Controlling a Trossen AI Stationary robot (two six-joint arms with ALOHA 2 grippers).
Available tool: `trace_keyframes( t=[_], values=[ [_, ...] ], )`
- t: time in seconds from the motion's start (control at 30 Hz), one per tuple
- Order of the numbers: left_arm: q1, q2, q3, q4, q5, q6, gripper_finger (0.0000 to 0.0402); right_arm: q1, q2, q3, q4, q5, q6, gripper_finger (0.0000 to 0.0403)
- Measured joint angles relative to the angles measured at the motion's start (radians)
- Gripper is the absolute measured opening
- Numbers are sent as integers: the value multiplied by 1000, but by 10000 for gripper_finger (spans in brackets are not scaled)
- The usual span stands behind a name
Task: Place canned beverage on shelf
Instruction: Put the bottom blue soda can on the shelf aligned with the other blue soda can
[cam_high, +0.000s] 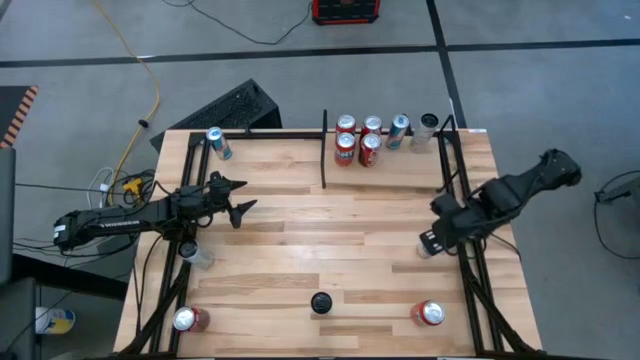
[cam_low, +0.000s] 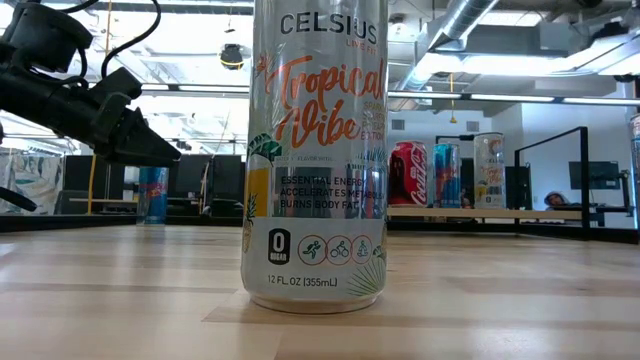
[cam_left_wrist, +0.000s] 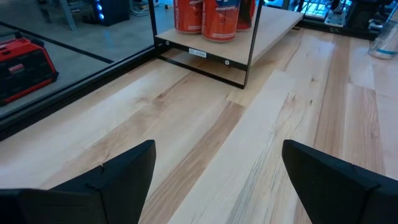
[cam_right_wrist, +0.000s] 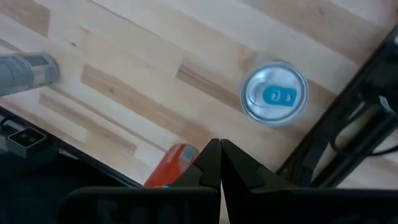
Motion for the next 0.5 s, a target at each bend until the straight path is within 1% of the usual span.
trace_keyframes(
  t=[0.13,0.3,0.5],
  values=[
    [0,0,0,0,0,0,334,45,0,0,-13,2,68,28],
    [0,0,0,0,0,0,334,77,0,0,-14,9,78,28],
    [0,0,0,0,0,0,334,75,0,0,-22,87,70,36]
  ],
)
